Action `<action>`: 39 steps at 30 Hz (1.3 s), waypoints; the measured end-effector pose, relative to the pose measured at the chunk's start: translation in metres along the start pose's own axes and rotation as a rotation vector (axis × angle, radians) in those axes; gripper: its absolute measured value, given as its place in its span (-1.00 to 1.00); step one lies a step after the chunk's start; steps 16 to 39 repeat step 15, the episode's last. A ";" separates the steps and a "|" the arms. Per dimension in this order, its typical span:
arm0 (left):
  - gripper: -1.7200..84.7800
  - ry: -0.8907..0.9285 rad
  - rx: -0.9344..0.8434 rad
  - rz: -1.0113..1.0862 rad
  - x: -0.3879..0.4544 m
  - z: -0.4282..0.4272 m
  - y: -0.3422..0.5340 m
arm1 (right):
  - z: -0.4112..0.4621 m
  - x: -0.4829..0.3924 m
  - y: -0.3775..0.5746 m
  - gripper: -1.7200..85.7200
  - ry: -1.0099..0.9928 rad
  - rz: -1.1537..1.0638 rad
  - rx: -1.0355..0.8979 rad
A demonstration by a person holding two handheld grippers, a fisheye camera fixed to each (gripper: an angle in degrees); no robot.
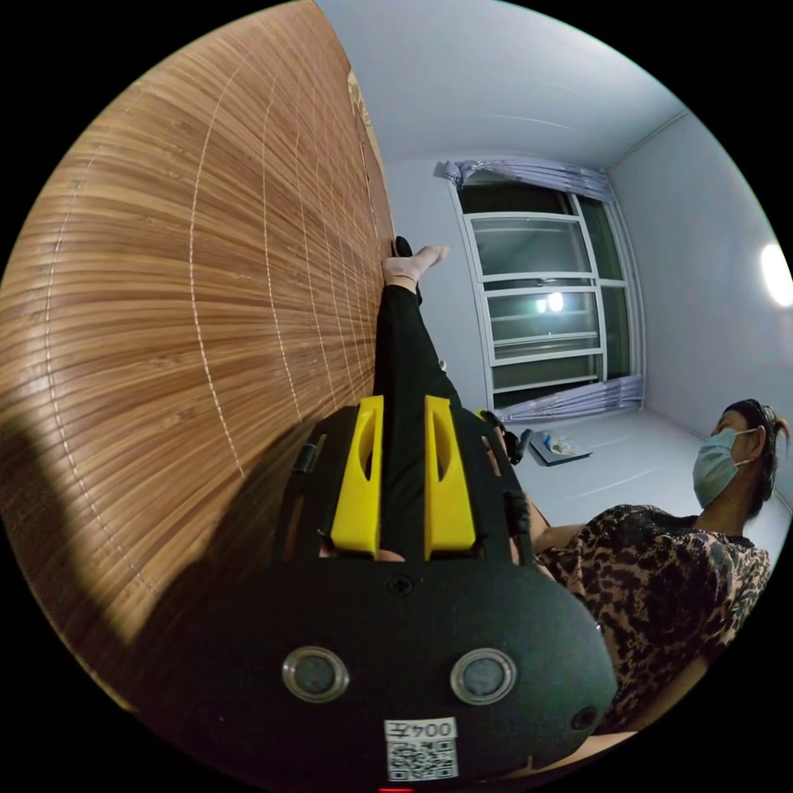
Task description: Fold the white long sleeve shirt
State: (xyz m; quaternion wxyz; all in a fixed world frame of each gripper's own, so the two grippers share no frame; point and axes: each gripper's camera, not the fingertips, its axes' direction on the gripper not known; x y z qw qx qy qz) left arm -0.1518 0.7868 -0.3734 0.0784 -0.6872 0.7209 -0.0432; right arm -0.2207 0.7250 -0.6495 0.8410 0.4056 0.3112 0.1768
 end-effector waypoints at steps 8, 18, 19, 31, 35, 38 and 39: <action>-0.79 -0.105 -0.021 0.039 0.014 0.029 -0.004 | 0.080 -0.041 0.031 -0.65 0.127 -0.187 -0.271; -0.79 -0.225 -0.052 0.094 0.030 0.058 -0.004 | 0.071 -0.064 0.054 -0.66 0.138 -0.189 -0.232; -0.79 -0.225 -0.052 0.094 0.030 0.058 -0.004 | 0.071 -0.064 0.054 -0.66 0.138 -0.189 -0.232; -0.79 -0.225 -0.052 0.094 0.030 0.058 -0.004 | 0.071 -0.064 0.054 -0.66 0.138 -0.189 -0.232; -0.79 -0.225 -0.052 0.094 0.030 0.058 -0.004 | 0.071 -0.064 0.054 -0.66 0.138 -0.189 -0.232; -0.79 -0.225 -0.052 0.094 0.030 0.058 -0.004 | 0.071 -0.064 0.054 -0.66 0.138 -0.189 -0.232; -0.79 -0.225 -0.052 0.094 0.030 0.058 -0.004 | 0.071 -0.064 0.054 -0.66 0.138 -0.189 -0.232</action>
